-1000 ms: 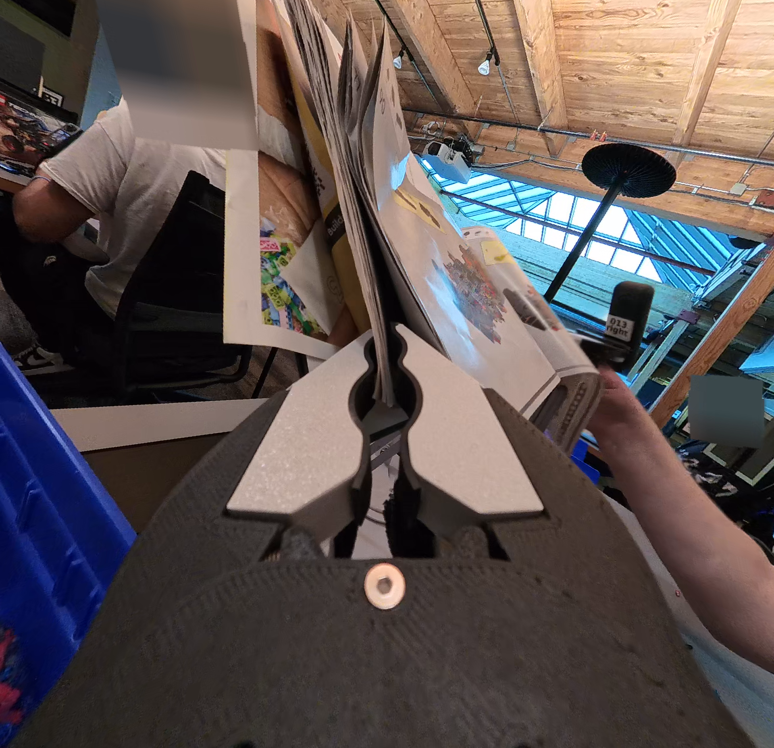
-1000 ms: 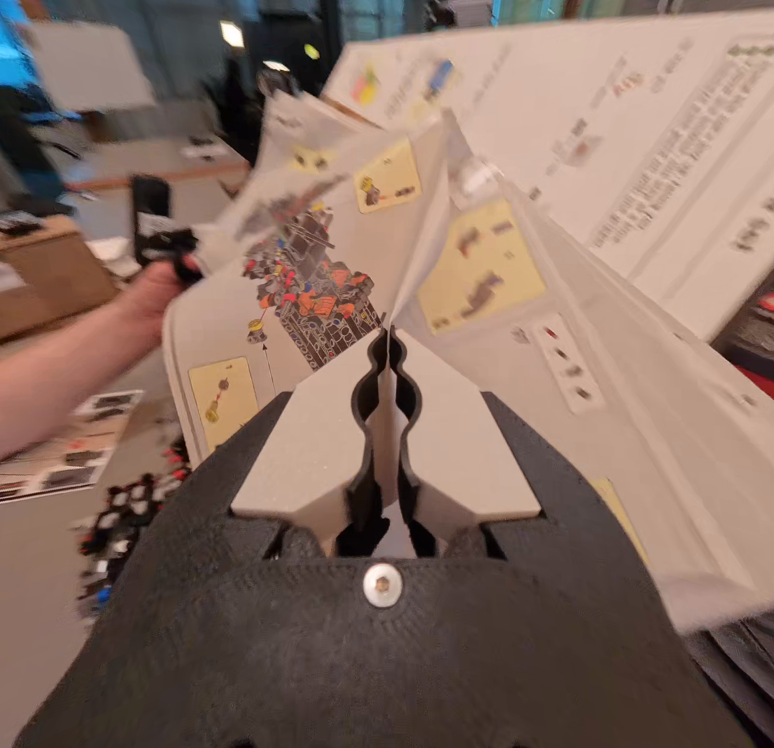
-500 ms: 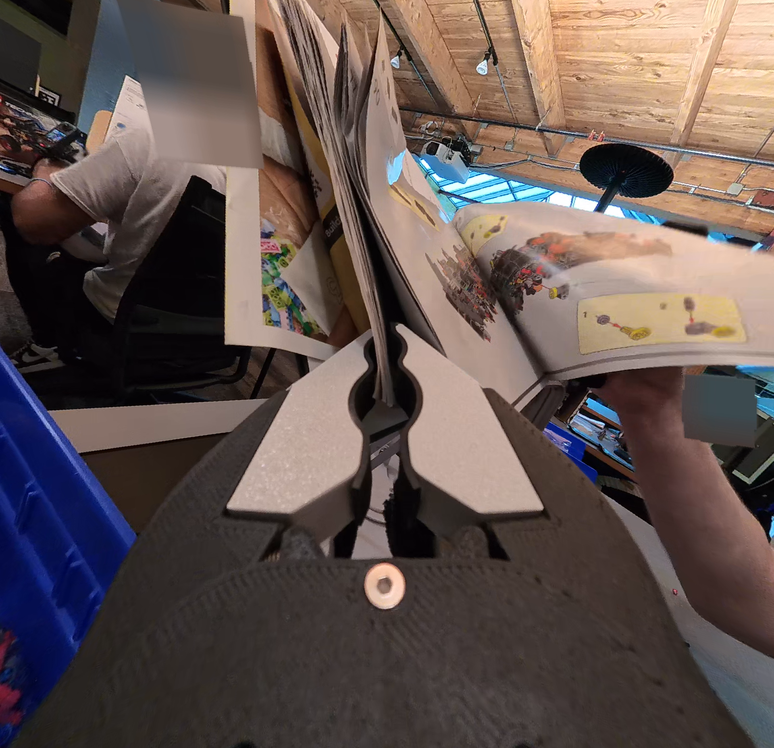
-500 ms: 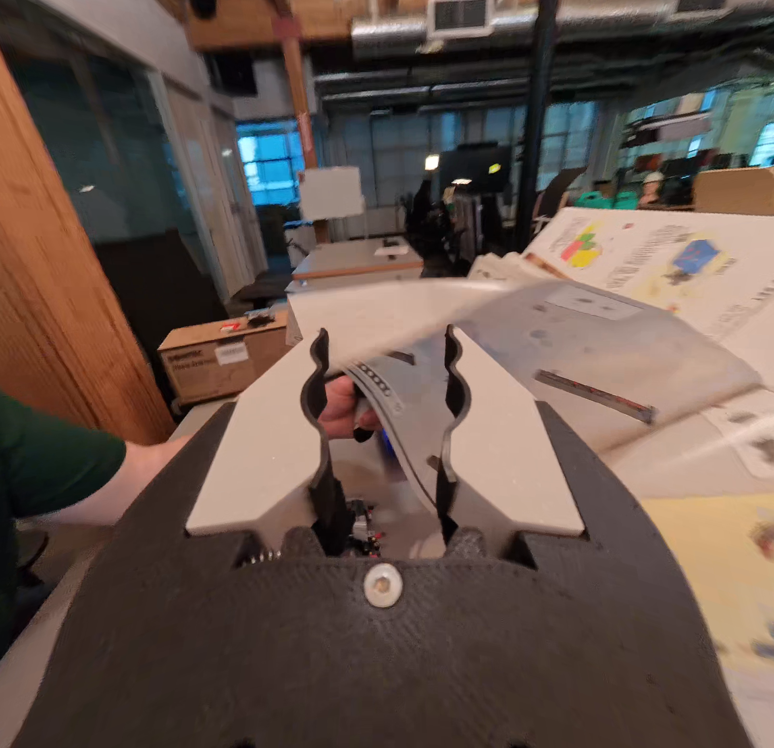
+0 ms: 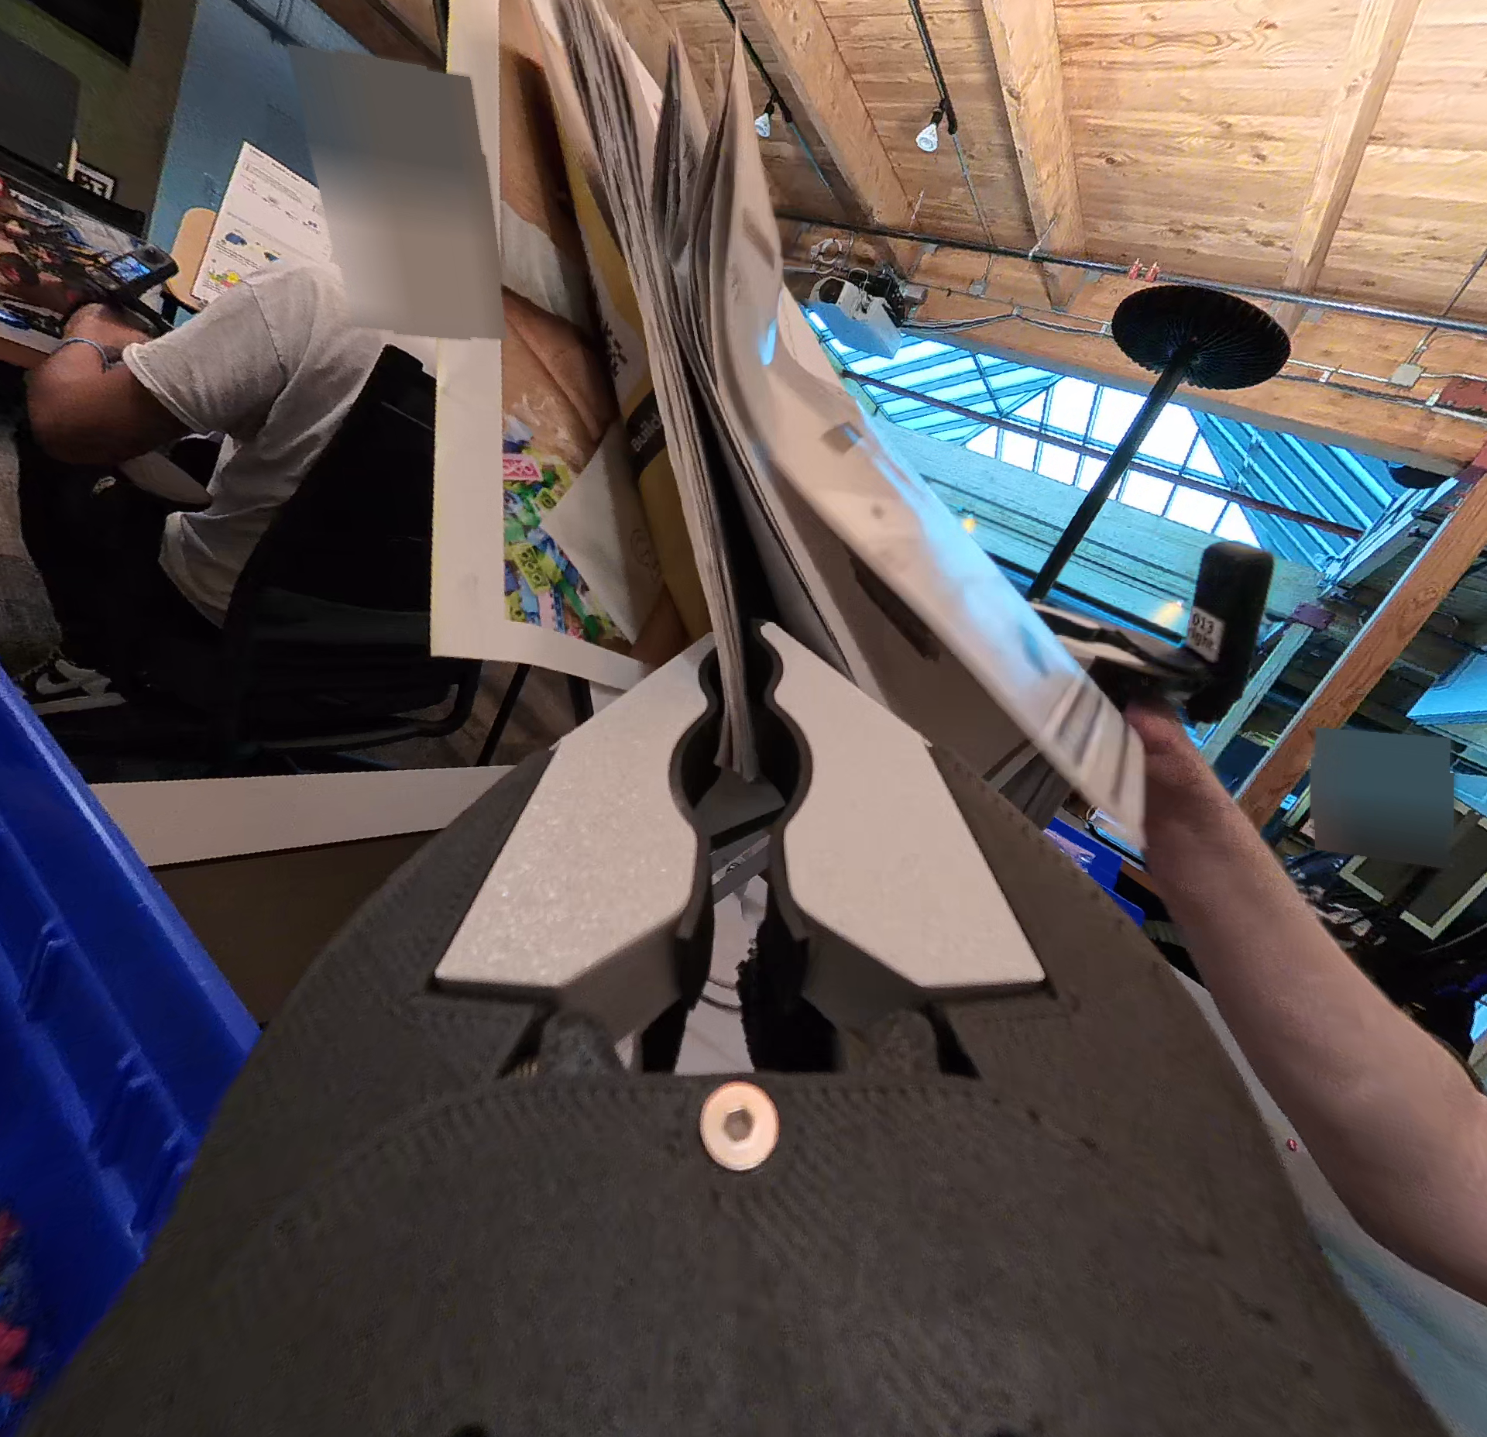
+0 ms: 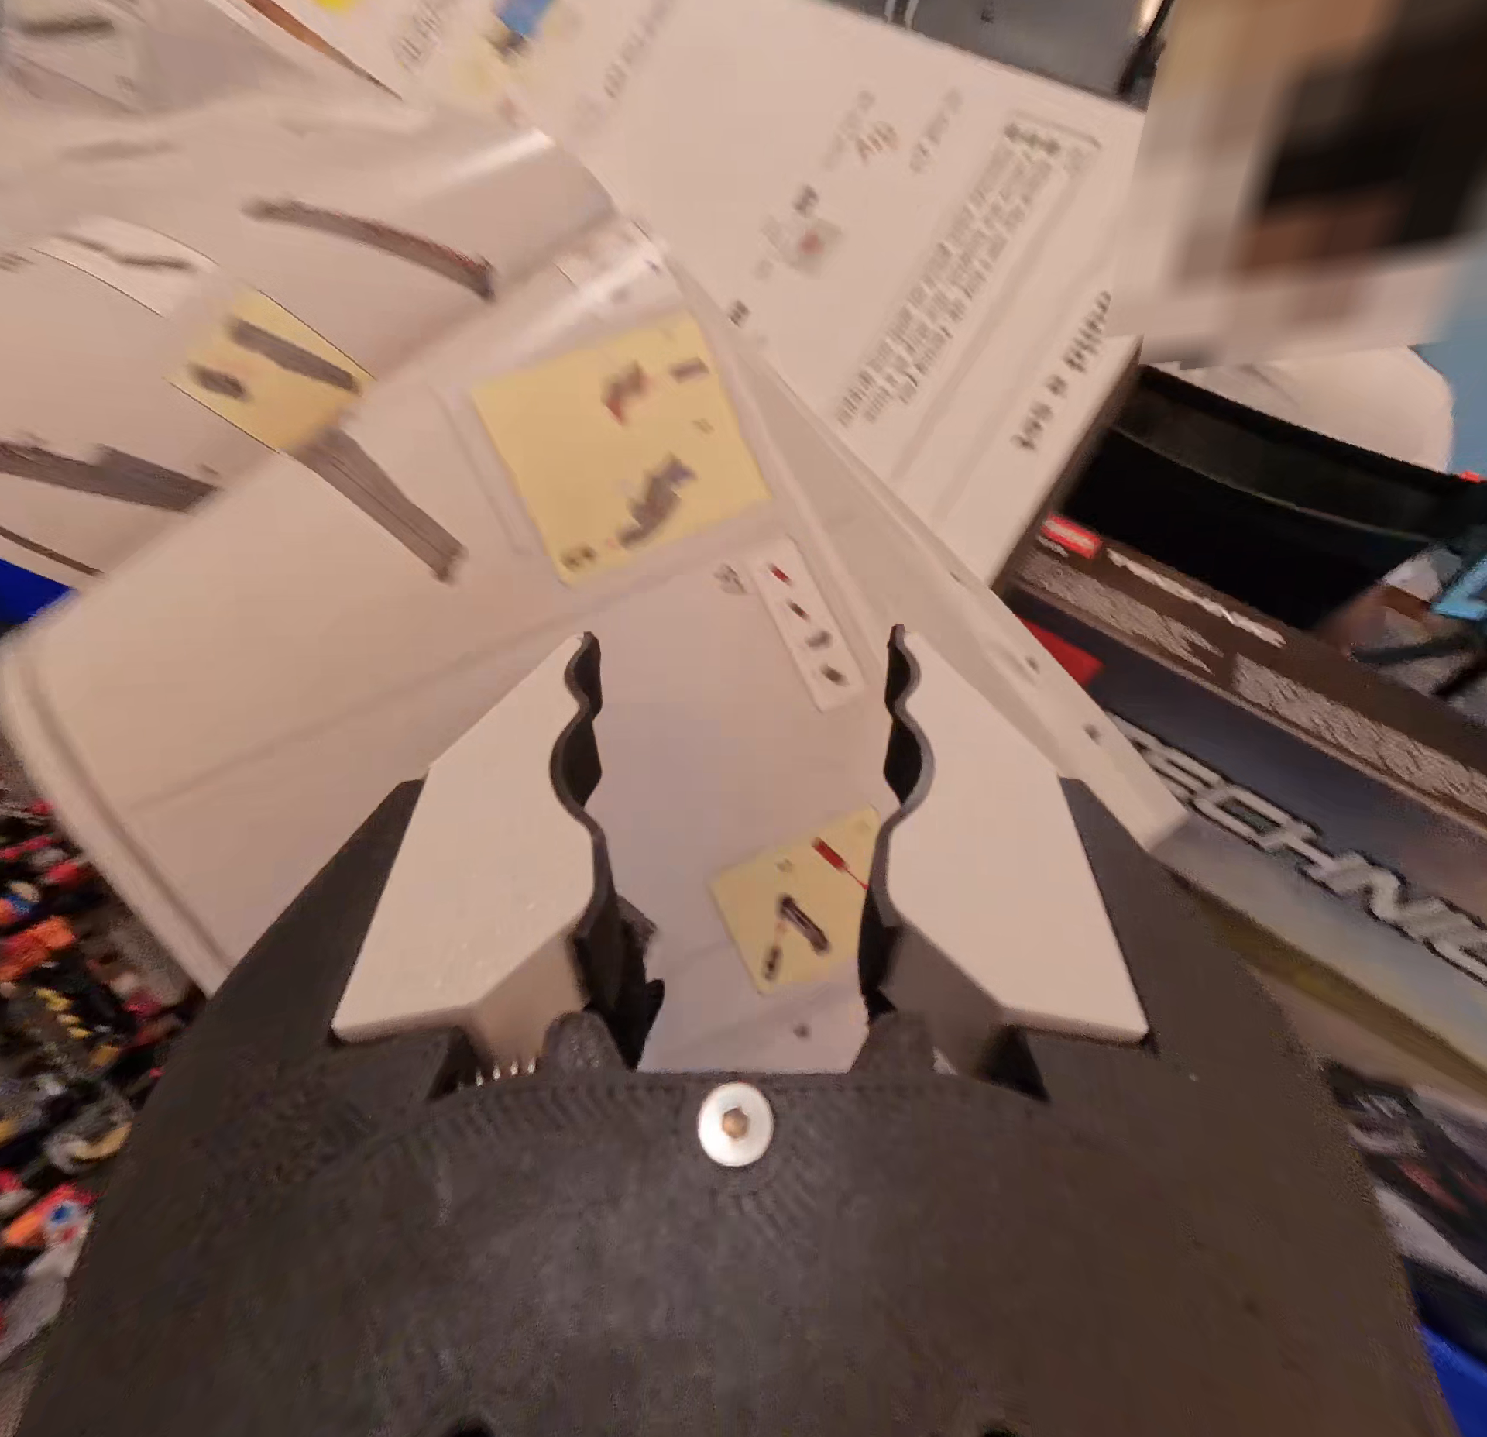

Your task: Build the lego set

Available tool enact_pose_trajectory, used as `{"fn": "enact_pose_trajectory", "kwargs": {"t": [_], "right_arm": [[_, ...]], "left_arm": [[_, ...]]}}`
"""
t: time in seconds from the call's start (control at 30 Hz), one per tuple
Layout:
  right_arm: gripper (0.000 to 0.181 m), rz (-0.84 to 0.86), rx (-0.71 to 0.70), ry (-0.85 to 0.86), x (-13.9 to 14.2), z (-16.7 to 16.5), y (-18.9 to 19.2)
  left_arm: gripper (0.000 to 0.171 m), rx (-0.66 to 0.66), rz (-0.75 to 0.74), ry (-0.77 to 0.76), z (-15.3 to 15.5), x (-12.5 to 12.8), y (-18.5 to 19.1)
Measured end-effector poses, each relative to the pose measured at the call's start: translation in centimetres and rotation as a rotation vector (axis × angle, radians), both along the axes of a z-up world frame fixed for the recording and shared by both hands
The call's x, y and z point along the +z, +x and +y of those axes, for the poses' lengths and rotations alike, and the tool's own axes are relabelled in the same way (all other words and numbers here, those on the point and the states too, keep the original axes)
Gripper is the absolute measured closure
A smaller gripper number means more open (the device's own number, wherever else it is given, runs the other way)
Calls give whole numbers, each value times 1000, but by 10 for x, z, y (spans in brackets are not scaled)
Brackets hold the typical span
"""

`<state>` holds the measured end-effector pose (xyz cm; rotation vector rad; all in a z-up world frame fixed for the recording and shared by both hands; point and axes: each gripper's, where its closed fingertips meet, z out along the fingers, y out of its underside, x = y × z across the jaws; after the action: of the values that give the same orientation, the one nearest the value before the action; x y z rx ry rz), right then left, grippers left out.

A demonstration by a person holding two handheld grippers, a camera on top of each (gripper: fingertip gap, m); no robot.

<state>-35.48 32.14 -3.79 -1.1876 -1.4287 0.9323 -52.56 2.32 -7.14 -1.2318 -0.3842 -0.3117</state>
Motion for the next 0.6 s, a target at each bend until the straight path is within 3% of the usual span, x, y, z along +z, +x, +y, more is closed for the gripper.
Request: {"fn": "enact_pose_trajectory", "kwargs": {"t": [0.1, 0.23, 0.37, 0.6], "right_arm": [[109, -48, -55, -5, -21, 28, 4], [111, -108, -66, 20, -44, 36, -3], [114, -93, -82, 42, -46, 36, -5], [134, -105, -90, 109, -44, 31, -5]], "left_arm": [[171, 4, 4, -4, 0, 0, 0], [171, 8, 7, -7, 0, 0, 0], [171, 9, 7, -9, 1, -1, 0], [171, 9, 6, -10, 1, -1, 0]]}}
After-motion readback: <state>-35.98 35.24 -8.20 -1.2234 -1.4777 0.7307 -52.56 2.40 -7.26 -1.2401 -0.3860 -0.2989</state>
